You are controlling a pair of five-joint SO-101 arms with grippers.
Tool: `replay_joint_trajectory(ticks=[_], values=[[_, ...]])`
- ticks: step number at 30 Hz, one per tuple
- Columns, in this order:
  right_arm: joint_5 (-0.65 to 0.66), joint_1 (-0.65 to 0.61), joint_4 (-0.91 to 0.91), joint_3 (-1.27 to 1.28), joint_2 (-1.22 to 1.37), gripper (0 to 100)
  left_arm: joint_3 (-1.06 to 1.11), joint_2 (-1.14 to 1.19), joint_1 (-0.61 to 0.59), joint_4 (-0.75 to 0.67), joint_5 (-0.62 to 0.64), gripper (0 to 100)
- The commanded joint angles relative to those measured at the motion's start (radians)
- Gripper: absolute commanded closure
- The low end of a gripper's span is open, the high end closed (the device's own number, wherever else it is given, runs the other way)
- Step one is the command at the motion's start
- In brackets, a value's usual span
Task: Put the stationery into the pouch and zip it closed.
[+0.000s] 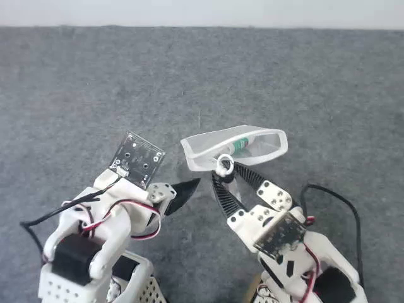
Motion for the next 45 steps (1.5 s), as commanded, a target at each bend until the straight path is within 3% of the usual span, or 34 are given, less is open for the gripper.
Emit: replay_joint_trajectory(ticks=[1, 5, 11, 23, 29, 37, 41, 45], values=[[0.012, 0.007, 0.019, -0.081, -0.016, 99.4, -0.010, -0.006, 0.006, -0.048, -0.011, 69], [0.012, -0.001, 0.019, -0.081, -0.016, 99.4, 0.004, -0.006, 0.008, -0.077, -0.011, 69], [0.014, -0.077, 0.039, -0.080, -0.005, 99.4, 0.091, -0.008, 0.126, -0.153, -0.011, 69], [0.014, -0.079, 0.041, -0.080, 0.015, 99.4, 0.116, -0.008, 0.137, -0.235, 0.061, 70], [0.014, -0.079, 0.038, -0.080, 0.015, 99.4, 0.191, -0.008, 0.137, -0.344, 0.081, 80], [0.014, -0.079, 0.036, -0.080, 0.015, 99.4, 0.193, -0.008, 0.141, -0.361, 0.081, 91], [0.014, -0.079, 0.035, -0.080, 0.015, 99.4, 0.193, -0.015, 0.209, -0.361, 0.081, 99], [0.014, -0.077, 0.033, -0.080, 0.007, 99.3, 0.223, -0.095, 0.253, -0.356, 0.081, 99]])
